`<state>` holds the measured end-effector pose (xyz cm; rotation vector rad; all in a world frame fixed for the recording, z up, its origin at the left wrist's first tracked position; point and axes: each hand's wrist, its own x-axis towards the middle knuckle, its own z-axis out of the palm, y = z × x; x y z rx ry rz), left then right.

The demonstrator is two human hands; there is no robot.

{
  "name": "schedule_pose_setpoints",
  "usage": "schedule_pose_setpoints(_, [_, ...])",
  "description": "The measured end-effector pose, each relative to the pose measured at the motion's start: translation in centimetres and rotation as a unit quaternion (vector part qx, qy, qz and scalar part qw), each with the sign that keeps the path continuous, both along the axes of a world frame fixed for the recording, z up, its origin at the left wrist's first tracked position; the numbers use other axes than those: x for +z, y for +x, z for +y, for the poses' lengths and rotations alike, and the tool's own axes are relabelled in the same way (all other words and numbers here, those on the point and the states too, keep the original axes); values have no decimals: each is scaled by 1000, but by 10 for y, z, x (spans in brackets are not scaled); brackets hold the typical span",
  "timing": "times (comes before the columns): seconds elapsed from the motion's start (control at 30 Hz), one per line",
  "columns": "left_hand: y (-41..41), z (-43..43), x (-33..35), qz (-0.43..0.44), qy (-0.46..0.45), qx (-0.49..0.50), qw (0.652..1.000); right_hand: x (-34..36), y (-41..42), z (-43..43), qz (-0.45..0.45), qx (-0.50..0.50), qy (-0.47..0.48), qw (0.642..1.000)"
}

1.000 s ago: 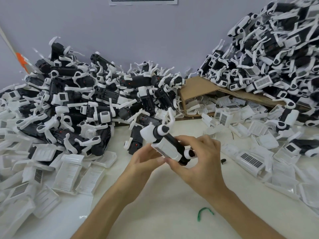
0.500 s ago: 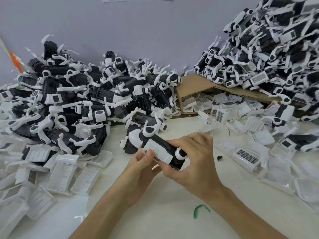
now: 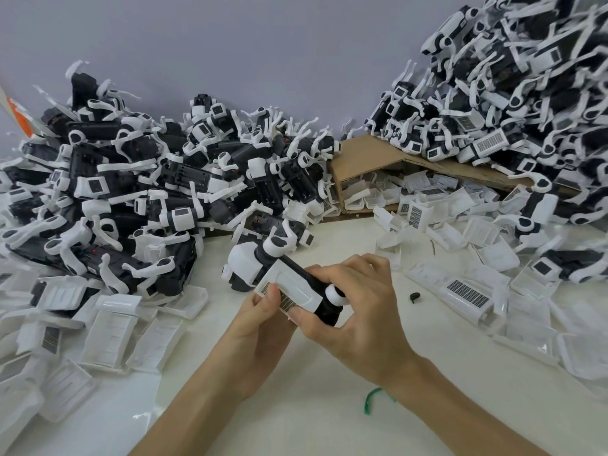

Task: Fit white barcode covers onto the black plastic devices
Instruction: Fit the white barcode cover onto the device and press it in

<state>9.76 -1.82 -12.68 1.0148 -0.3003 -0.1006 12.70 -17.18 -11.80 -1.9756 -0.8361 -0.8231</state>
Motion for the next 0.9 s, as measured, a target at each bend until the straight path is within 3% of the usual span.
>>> schedule_pose_setpoints(0.2, [3,3,0,6,34,46,998,0,4,0,225,120,10,967])
schedule_pose_setpoints(0.37, [4,4,-1,13,100,70,992,-9,7,3,185,70,-105,974])
schedule_pose_setpoints(0.47, [4,3,-3,27,122,107,986,-13,9,2,204,117,-117,965])
schedule_pose_setpoints(0.9, [4,-5,-9,-16,136,160,978,-15,4,4,222,158,-18,962])
